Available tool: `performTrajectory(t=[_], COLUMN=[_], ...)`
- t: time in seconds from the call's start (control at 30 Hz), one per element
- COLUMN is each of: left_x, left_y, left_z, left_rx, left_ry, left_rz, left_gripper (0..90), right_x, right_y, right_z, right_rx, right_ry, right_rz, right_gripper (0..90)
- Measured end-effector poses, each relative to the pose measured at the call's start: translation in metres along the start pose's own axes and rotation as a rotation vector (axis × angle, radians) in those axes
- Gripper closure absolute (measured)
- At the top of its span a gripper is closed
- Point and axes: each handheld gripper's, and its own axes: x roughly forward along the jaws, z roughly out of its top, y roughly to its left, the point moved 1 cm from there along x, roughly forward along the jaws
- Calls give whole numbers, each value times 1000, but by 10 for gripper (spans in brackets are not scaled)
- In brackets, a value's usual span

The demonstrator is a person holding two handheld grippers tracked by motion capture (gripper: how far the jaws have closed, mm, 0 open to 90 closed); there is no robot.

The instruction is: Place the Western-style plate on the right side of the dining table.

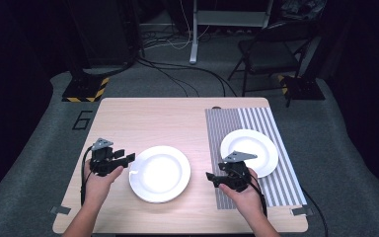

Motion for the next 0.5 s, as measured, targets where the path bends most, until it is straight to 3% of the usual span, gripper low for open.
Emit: performTrajectory(t=[0.33, 0.5], left_x=[3, 6], left_y=[21, 29], left_z=[-27, -36], left_rx=[-33, -19], left_ry=[-7, 9], left_rz=[47, 88], left_gripper=[443, 441], right_x=[24, 31], right_y=[4, 3], right_z=[-12, -19], right_rx=[-29, -19], right_ry=[50, 65], right_rz=[28, 21], right_gripper=[376, 375])
